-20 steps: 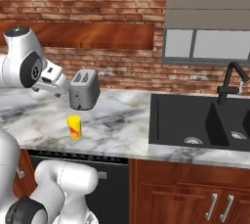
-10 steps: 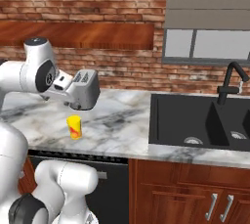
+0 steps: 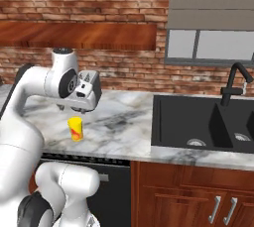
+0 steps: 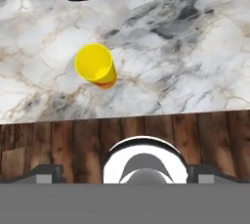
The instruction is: Place the pitcher and cup on the dining counter for serving.
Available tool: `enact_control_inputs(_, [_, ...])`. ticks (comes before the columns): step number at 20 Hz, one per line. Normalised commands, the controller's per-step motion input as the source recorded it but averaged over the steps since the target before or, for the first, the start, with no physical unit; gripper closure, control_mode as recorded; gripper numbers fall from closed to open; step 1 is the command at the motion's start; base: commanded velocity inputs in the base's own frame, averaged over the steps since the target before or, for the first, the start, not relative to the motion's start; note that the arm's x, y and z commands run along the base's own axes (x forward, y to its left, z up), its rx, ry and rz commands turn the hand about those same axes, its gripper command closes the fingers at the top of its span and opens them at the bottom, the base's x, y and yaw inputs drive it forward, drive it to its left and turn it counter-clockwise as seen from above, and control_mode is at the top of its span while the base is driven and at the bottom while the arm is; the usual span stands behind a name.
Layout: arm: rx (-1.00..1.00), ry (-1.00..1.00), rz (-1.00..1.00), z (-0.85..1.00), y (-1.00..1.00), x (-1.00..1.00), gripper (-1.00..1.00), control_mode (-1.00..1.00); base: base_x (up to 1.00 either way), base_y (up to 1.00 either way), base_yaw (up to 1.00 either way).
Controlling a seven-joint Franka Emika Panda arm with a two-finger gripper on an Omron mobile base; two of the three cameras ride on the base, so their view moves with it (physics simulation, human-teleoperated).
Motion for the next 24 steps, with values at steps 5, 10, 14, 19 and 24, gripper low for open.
enact_control_inputs(5, [0.07,-0.06,0.02,-0.29,0.00,0.08,-1.00,-1.00,0.00,0.00,0.00])
enact_control_inputs(10, [-0.01,-0.01,0.00,-0.22,0.05,0.17,-1.00,-1.00,0.00,0.00,0.00])
enact_control_inputs(14, [-0.06,0.04,0.00,-0.25,0.14,0.42,-1.00,-1.00,0.00,0.00,0.00])
enact_control_inputs(19, [-0.04,0.11,0.00,-0.19,0.25,0.46,-1.00,-1.00,0.00,0.00,0.00])
enact_control_inputs(24, [0.00,0.11,0.00,-0.15,0.09,0.19,-1.00,-1.00,0.00,0.00,0.00])
